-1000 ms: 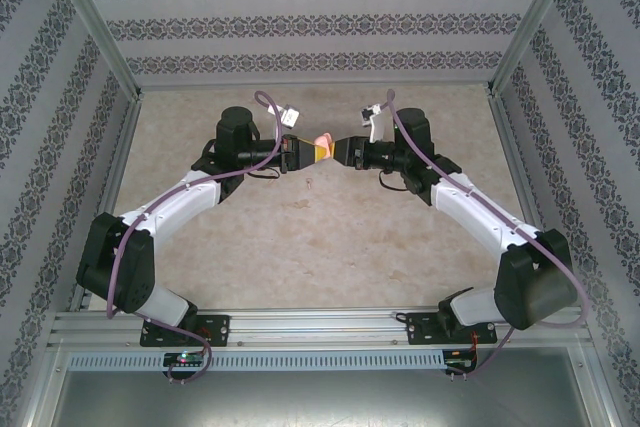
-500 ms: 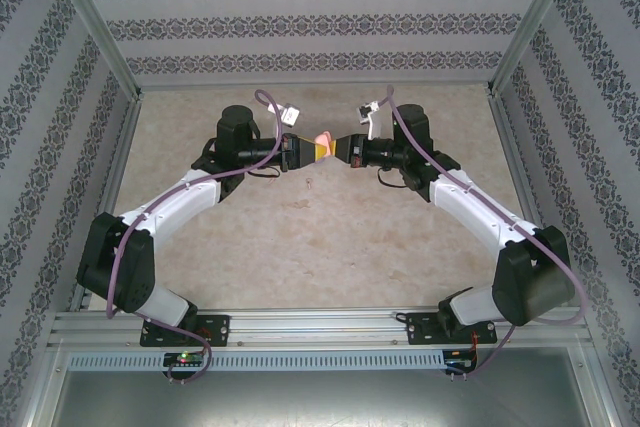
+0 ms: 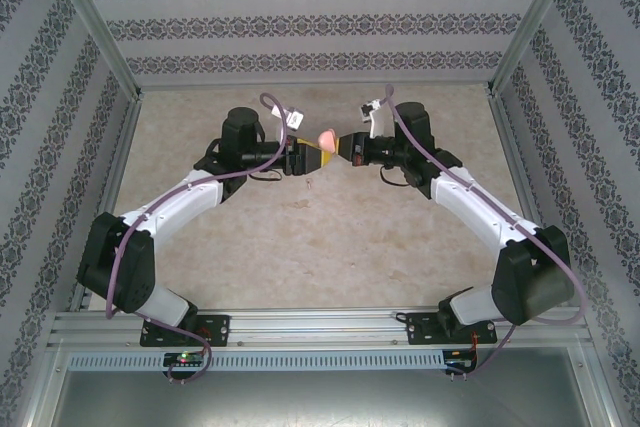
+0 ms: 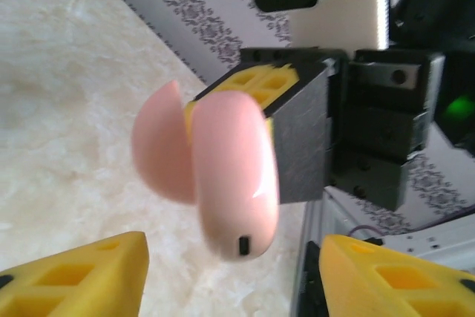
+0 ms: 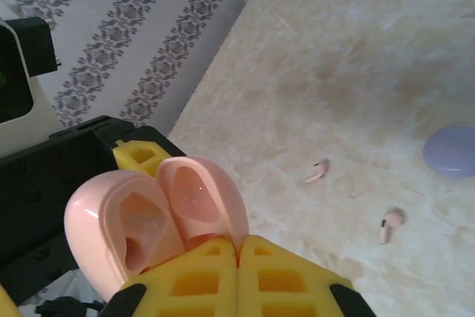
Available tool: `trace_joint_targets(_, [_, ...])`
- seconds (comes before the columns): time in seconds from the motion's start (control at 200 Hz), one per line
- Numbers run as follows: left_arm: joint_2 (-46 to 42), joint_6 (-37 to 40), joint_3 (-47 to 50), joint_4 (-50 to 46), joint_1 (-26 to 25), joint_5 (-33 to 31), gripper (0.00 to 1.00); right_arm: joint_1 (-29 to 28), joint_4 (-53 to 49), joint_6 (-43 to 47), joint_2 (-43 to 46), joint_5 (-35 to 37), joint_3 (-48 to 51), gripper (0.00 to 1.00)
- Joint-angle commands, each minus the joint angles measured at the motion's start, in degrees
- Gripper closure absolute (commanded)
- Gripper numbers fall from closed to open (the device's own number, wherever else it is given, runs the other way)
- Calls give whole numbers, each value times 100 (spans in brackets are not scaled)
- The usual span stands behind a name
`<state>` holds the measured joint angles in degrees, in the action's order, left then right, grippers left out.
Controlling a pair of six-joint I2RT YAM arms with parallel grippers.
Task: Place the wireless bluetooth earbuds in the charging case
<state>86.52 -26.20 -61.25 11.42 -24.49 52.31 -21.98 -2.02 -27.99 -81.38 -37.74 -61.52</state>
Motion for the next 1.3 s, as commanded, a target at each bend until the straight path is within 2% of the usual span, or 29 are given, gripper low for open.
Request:
trace_joint_targets(0.0, [-224,752,-414,-914,126,-226,32,86,-615,720,-113,350,-306,100])
trace_joint_targets(0.225, [-138,2312,-1237,-3034,337,-230,19,132,-1555,1897,-303,899,-734,100])
trace_joint_targets(0.43, [402,3513,-2174,-4802,375,-217,17,-166,-2324,3204,-395,1682,-1133,100])
trace_joint_targets(0.649, [1046,4253,-2958,-5959,408,-88,18,-554,-2676,3742,-431,2191,-1407,100])
trace_joint_targets(0.974, [1522,4680,-3501,-6626,419,335,20,-906,-2847,3944,-357,2388,-1503,100])
trace_joint_targets(1.294, [1763,4705,-3588,-6688,417,624,24,-1130,-2833,3897,-422,2364,-1643,100])
